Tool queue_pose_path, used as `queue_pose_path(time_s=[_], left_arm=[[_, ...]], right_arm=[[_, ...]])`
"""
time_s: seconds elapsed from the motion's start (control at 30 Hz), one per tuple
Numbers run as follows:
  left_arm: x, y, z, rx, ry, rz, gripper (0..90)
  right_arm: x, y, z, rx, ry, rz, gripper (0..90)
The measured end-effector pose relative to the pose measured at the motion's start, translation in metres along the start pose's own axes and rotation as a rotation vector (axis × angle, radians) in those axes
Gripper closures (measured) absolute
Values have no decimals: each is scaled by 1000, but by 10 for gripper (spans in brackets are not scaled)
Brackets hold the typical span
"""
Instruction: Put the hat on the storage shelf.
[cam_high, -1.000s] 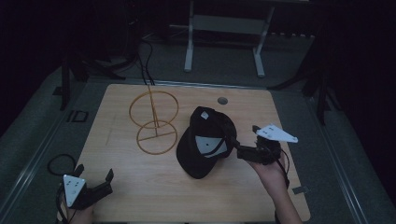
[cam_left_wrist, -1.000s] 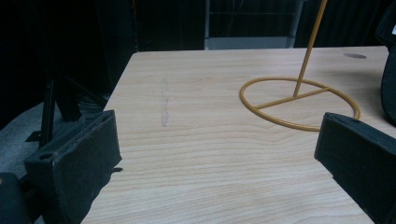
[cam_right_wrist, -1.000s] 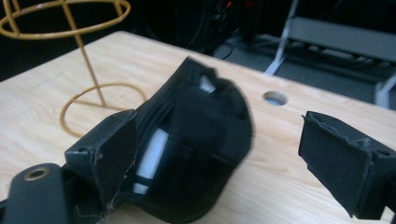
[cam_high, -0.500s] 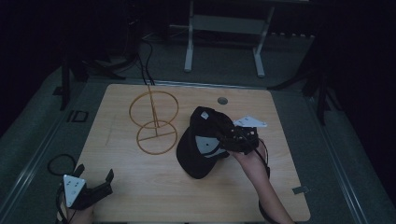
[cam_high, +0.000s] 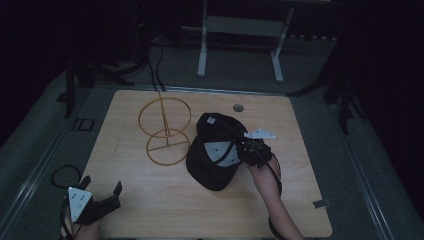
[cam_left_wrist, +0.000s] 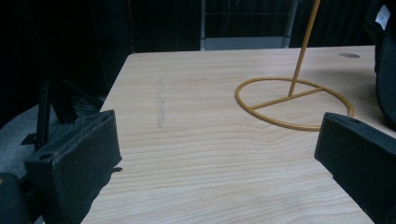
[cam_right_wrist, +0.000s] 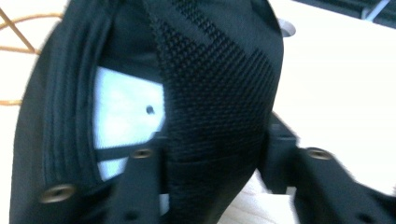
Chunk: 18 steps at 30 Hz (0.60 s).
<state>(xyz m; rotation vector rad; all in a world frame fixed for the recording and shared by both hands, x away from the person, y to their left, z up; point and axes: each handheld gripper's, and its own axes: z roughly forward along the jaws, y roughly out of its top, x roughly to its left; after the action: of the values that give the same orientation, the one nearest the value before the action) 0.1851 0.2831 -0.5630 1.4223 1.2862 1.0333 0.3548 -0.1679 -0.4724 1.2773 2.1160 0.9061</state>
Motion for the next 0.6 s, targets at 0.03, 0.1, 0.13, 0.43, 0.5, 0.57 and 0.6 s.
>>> queue_pose_path(time_s=[0.03, 0.1, 0.13, 0.43, 0.5, 0.57, 0.6], left_arm=[[0, 0, 0, 0, 1, 1, 5], [0, 0, 0, -1, 0, 0, 5], [0, 0, 0, 0, 0, 1, 5], [0, 0, 0, 2, -5, -3, 5], [0, 0, 0, 19, -10, 0, 5], [-3, 0, 1, 24, -25, 5, 5], [-4, 0, 2, 22, -33, 4, 5]], right_arm=[[0, 0, 1, 6, -2, -2, 718], [1, -1, 4, 8, -10, -7, 829], [1, -1, 4, 3, -13, -4, 863], [1, 11, -1, -82, -14, 42, 883], [0, 17, -7, -116, -18, 56, 883], [-1, 23, -13, -150, -24, 65, 884], [-2, 26, -17, -164, -30, 73, 884]])
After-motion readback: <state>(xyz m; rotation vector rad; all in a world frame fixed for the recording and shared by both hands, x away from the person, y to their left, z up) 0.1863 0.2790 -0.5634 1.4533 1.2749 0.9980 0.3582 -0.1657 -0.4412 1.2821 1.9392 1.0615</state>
